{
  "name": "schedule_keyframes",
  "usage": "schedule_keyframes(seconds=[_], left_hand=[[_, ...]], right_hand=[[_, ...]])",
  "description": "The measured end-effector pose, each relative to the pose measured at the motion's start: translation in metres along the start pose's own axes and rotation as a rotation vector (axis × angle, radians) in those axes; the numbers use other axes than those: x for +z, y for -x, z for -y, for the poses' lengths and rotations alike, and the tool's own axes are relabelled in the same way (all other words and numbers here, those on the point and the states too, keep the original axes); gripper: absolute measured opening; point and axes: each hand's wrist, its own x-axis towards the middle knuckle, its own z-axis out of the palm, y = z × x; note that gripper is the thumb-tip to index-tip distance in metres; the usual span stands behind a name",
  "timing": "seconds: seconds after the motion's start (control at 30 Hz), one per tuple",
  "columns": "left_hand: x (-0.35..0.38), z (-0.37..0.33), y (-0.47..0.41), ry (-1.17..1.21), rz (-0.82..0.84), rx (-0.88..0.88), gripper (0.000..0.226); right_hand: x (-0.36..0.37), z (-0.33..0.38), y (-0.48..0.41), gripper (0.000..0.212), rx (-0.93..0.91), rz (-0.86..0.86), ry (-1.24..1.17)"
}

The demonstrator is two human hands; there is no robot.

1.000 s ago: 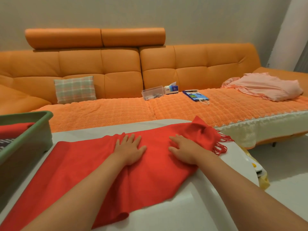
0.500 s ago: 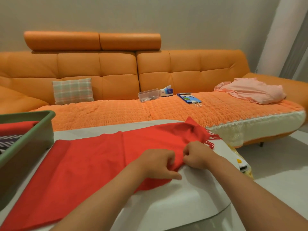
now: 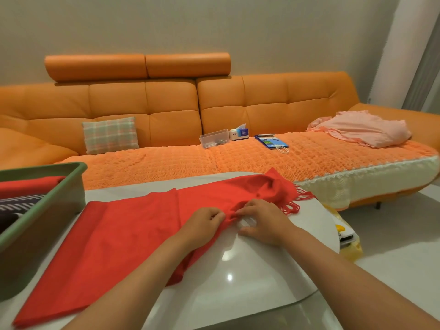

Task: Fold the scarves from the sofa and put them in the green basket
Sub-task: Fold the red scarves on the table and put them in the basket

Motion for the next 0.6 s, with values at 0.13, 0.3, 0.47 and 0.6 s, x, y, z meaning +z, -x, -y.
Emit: schedule_keyframes(seconds=[0.13,0.3,0.47,0.6], left_hand=[[0.001,-0.004,0.004,0.159,0.03,-0.017,0.043],[0.001,0.0,0.005,0.142,0.057,-0.029,0.039],[0.004,-0.014,0.012,-0.007,0.134,-0.002,0.031],[0.017,-0.023,0.017,-0.43,0.115,0.183,0.061]], right_hand=[[0.007,0.016,-0.006,0.026,0.012,-0.261,0.056],[-0.002,0.018,-0.013,0.008,-0.125,-0.419,0.156],[-0.032,-0.006,-0.003,0.011,-0.189,-0.257,0.511],[-0.043,-0.011,0.014,0.011,-0.176,-0.191,0.587]])
